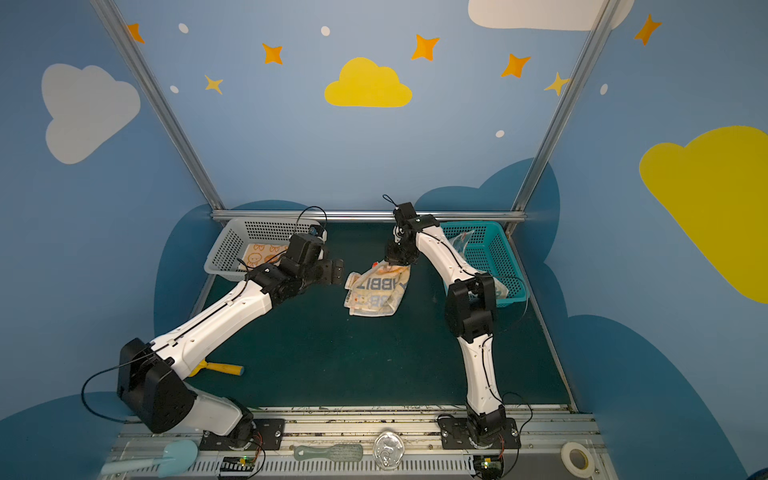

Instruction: Fold and stack the towels

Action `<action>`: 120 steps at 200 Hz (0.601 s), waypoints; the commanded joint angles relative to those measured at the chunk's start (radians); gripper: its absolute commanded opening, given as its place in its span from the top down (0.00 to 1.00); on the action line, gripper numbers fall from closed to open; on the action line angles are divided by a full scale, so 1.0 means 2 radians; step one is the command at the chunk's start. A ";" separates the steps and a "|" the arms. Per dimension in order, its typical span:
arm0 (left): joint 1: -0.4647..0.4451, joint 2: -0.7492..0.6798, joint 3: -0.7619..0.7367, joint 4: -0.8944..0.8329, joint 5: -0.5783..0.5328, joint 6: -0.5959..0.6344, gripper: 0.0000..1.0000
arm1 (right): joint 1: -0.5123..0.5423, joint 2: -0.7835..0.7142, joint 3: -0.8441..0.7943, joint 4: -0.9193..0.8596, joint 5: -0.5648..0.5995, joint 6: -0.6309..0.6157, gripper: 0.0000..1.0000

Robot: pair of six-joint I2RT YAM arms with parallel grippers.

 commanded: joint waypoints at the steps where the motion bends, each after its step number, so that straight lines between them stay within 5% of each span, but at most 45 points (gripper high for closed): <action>1: 0.002 -0.002 -0.013 0.001 0.034 -0.023 0.00 | -0.009 -0.005 0.016 -0.063 -0.017 -0.001 0.79; 43: 0.002 0.022 -0.051 0.025 0.097 -0.076 0.00 | -0.003 -0.061 -0.031 -0.047 0.020 -0.011 0.34; 72: 0.002 0.061 -0.057 0.040 0.141 -0.105 0.00 | 0.000 -0.066 -0.033 -0.042 0.009 -0.007 0.21; 120: 0.019 0.135 -0.043 0.042 0.201 -0.121 0.00 | 0.003 -0.079 -0.056 -0.009 -0.027 0.001 0.13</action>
